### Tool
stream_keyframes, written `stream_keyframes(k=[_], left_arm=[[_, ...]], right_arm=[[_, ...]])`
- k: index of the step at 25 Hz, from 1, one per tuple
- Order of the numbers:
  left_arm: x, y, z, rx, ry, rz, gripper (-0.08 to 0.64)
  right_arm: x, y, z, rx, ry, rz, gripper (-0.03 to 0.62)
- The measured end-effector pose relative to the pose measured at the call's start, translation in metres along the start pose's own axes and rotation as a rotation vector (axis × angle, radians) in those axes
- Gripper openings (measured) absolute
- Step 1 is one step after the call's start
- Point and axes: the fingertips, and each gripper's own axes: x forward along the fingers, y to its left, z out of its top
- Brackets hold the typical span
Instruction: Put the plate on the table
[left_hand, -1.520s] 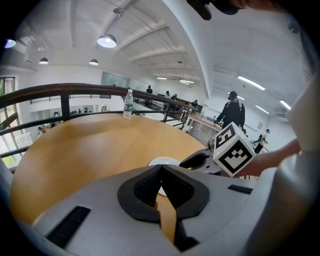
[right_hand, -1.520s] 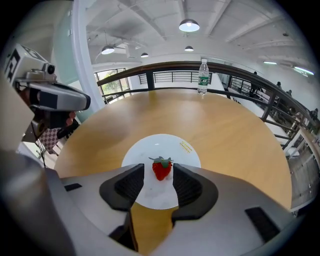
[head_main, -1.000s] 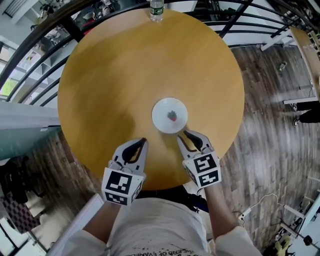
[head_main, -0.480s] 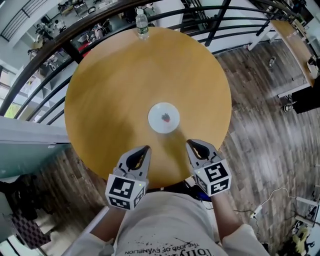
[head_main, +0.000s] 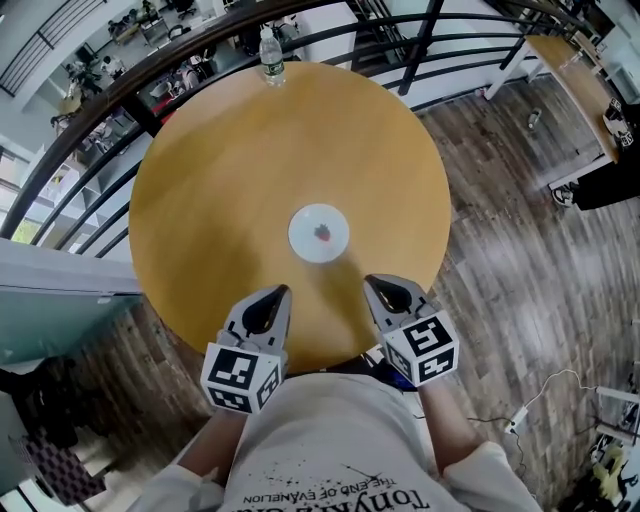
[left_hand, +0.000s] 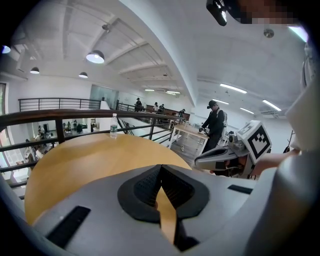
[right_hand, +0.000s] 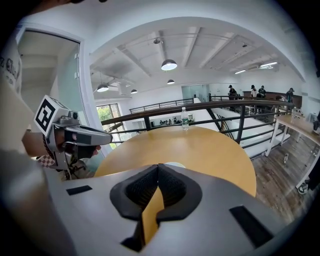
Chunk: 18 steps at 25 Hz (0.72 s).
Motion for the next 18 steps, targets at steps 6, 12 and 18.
stream_keyframes(k=[6,12,18], left_arm=[[-0.005,0.002,0.003,-0.004,-0.019,0.017,0.023],[-0.007,0.004,0.006,-0.013,-0.027,0.019,0.023],[-0.013,0.007,0.004,-0.023,-0.030,0.030,0.023]], right_arm=[[0.000,0.003,0.009,-0.027,-0.006,0.010,0.025],[0.001,0.004,0.014,-0.027,-0.010,0.021,0.025],[-0.001,0.006,0.013,-0.023,-0.010,0.022,0.025]])
